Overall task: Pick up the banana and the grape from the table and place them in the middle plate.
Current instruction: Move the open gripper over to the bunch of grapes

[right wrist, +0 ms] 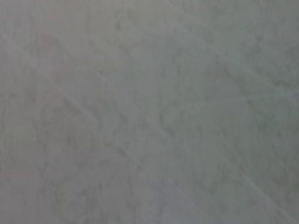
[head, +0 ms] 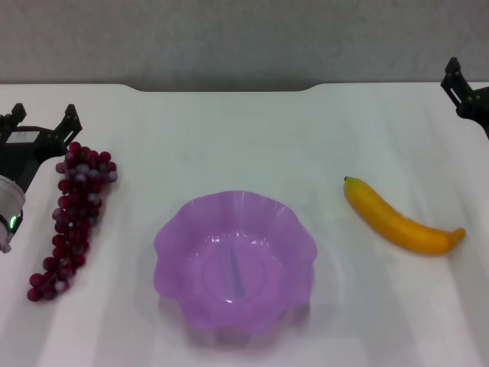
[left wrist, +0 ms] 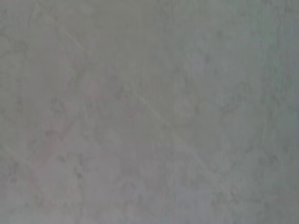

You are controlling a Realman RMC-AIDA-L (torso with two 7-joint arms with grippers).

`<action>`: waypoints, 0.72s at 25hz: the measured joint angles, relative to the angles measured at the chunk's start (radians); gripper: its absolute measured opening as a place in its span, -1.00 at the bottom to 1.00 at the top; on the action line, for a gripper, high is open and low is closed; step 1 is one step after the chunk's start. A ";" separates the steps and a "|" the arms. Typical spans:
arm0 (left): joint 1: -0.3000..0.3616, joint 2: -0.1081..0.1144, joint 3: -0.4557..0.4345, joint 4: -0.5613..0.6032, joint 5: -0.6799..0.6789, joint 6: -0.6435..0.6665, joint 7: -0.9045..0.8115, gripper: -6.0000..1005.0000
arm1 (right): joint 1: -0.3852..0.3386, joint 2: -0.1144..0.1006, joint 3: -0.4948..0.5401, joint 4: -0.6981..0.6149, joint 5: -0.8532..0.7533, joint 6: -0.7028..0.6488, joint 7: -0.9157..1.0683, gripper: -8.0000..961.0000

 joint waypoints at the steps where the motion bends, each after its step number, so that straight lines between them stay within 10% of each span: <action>1: 0.001 0.000 0.001 0.000 0.001 0.000 0.000 0.78 | 0.000 0.000 0.000 0.000 0.000 0.003 0.000 0.84; 9: 0.001 0.002 -0.002 0.046 0.060 -0.074 0.024 0.78 | -0.016 -0.001 0.000 -0.003 -0.002 0.011 -0.001 0.83; 18: 0.077 0.019 -0.047 0.392 0.067 -0.506 0.116 0.78 | -0.023 0.000 -0.001 -0.002 -0.003 0.014 -0.006 0.83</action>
